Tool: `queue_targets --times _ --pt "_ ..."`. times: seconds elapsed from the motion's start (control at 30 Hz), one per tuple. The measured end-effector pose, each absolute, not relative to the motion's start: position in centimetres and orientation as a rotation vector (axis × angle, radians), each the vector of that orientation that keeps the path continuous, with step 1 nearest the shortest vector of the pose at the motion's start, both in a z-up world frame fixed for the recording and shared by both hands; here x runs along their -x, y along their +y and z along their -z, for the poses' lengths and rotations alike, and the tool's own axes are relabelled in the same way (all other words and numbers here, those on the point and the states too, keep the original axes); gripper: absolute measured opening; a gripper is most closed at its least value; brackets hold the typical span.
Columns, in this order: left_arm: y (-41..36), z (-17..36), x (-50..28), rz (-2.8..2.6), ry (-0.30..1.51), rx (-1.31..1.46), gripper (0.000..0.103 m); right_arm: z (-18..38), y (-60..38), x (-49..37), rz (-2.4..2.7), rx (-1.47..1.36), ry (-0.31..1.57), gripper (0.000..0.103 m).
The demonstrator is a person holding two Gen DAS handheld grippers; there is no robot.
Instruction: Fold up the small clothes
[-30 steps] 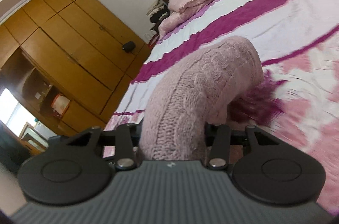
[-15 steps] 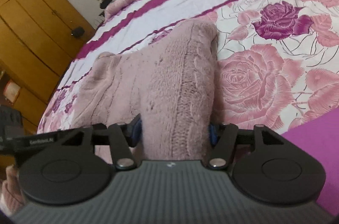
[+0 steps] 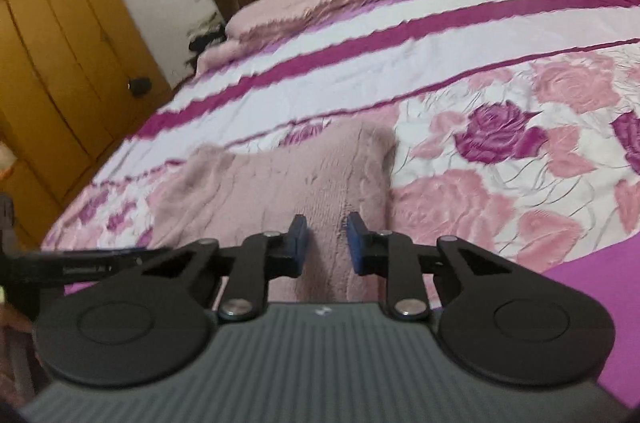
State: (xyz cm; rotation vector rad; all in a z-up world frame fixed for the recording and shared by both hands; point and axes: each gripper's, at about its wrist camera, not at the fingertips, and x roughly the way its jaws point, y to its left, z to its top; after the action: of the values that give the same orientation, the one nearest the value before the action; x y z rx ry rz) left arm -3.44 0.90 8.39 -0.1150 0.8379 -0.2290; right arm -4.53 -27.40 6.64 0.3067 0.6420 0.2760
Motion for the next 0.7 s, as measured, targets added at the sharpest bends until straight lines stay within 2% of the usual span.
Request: queue_targets --times 0.2,0.5,0.57,0.63,0.7 --pt "1.4 -7.7 2.8 0.195 0.857 0.152 0.05 -5.6 -26.3 3.8 -0.261 -0.294 0.651 0.026" --pt "0.7 -11.4 7.2 0.161 0.817 0.109 0.05 -8.6 -26.6 6.6 -0.303 -0.372 0.613 0.028" --pt "0.7 -12.4 8.6 0.152 0.807 0.114 0.056 -9.6 -26.5 7.8 -0.326 -0.386 0.595 0.032" --pt "0.7 -13.4 10.2 0.145 0.791 0.133 0.074 -10.8 -26.3 9.2 -0.341 -0.385 0.573 0.046" --pt "0.5 -14.4 11.9 0.143 0.769 0.145 0.079 -11.8 -26.2 10.5 -0.355 -0.37 0.554 0.053"
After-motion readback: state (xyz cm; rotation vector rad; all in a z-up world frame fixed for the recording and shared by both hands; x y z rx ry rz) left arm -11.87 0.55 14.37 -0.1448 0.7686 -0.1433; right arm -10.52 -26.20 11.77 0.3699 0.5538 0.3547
